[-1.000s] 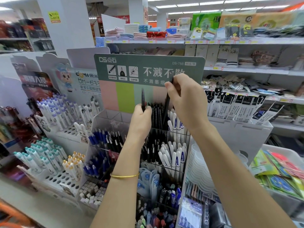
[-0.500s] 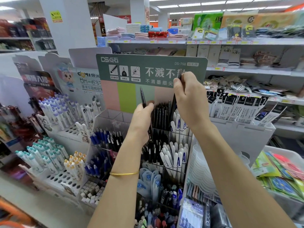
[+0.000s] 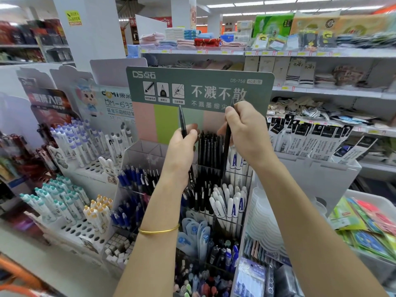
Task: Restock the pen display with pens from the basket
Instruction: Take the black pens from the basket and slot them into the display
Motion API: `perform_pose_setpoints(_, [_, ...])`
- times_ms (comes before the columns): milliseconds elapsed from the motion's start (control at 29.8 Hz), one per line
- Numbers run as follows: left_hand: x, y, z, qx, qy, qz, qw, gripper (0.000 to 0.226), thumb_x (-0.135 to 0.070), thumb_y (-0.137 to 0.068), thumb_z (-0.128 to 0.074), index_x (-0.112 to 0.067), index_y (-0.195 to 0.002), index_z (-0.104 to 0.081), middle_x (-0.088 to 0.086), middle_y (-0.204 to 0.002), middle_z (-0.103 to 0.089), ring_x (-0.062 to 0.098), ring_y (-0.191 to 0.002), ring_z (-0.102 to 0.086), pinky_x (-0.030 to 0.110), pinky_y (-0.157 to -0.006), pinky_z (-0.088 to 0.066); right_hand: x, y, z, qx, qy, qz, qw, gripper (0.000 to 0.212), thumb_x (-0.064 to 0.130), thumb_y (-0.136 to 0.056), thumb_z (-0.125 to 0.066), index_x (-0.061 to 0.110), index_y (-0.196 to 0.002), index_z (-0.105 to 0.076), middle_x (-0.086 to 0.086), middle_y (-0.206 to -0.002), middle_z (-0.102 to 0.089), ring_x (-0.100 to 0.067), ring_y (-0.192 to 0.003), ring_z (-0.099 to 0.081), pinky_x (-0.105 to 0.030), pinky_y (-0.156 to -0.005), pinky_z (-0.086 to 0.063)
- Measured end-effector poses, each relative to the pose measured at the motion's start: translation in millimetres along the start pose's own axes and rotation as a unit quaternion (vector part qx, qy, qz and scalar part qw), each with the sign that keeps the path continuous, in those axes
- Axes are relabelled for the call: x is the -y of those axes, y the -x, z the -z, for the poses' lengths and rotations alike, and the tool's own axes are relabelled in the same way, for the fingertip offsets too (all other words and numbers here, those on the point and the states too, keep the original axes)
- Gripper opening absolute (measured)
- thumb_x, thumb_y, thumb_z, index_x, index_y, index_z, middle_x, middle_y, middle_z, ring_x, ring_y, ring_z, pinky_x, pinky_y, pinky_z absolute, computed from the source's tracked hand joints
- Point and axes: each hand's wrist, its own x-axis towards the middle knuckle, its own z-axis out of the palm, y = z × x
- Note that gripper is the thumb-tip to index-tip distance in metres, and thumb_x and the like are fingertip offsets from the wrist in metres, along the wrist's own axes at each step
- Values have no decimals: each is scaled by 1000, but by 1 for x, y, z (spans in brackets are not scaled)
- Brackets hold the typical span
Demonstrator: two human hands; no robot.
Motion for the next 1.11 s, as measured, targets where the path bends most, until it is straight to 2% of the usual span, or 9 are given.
perform_pose_setpoints(168, [0, 3, 2, -21, 5, -13, 1000, 18, -18, -102, -42, -26, -111, -56, 0, -124, -60, 15, -122, -54, 38, -110, -39, 5, 7, -2, -32, -35, 28, 998, 24, 21, -101, -42, 19, -78, -46, 0, -71, -70, 0, -51, -52, -22, -59, -41])
perform_pose_setpoints(269, [-3, 5, 3, -44, 5, -26, 999, 20, -16, -102, -41, -27, -106, -57, -4, -117, -62, 15, -118, -56, 37, -107, -43, 7, 5, -1, -27, -76, 27, 996, 24, 21, -100, -41, 18, -77, -47, -3, -66, -69, -14, -52, -60, -36, -58, -48])
perform_pose_setpoints(336, [-5, 8, 4, -50, 2, -34, 998, 20, -15, -103, -41, -24, -109, -58, -4, -114, -63, 14, -114, -57, 35, -102, -46, 4, 3, -4, 4, -31, 7, 999, 25, 22, -100, -40, 17, -77, -46, -5, -66, -69, -25, -54, -63, -34, -54, -45])
perform_pose_setpoints(437, [-5, 10, 4, -54, -11, -48, 997, 21, -15, -102, -41, -23, -109, -60, -4, -109, -64, 8, -101, -57, 29, -95, -44, 0, 2, -9, 26, 9, -17, 999, 24, 24, -101, -39, 17, -79, -46, -5, -70, -69, -20, -55, -64, -29, -53, -41])
perform_pose_setpoints(537, [-4, 10, 4, -58, -15, -63, 996, 21, -14, -102, -42, -24, -98, -60, -4, -93, -61, 8, -82, -52, 27, -79, -42, 5, -3, -9, 56, 77, -14, 995, 24, 28, -100, -38, 15, -82, -48, -5, -78, -68, -25, -67, -66, -41, -65, -53])
perform_pose_setpoints(705, [-7, 16, 5, -12, 6, -56, 998, 20, -10, -102, -40, -15, -89, -54, -4, -66, -61, 6, -53, -53, 19, -51, -41, 8, -9, -4, 52, 107, -15, 993, 24, 32, -97, -38, 17, -79, -45, -8, -84, -63, -35, -78, -63, -52, -72, -52])
perform_pose_setpoints(839, [-7, 21, 2, 47, -5, -22, 999, 18, -13, -104, -38, -13, -91, -51, 0, -68, -72, 14, -64, -69, 24, -59, -53, 8, -9, -1, 52, 146, -6, 988, 26, 30, -98, -40, 10, -85, -50, -6, -86, -65, -30, -83, -58, -45, -78, -49])
perform_pose_setpoints(974, [-5, 22, -1, 69, -21, 1, 997, 15, -14, -104, -38, -12, -95, -49, -1, -80, -75, 15, -84, -73, 32, -83, -57, 10, -7, 1, -25, 76, 33, 996, 25, 27, -99, -45, 9, -83, -49, 0, -73, -58, -20, -73, -57, -38, -70, -46])
perform_pose_setpoints(1108, [-2, 20, -2, 58, -17, 2, 998, 16, -13, -104, -38, -14, -94, -50, 0, -90, -72, 11, -87, -71, 34, -90, -54, 11, -3, 1, -72, 49, 77, 993, 22, 23, -99, -48, 11, -80, -45, 5, -65, -46, -13, -62, -46, -28, -61, -37])
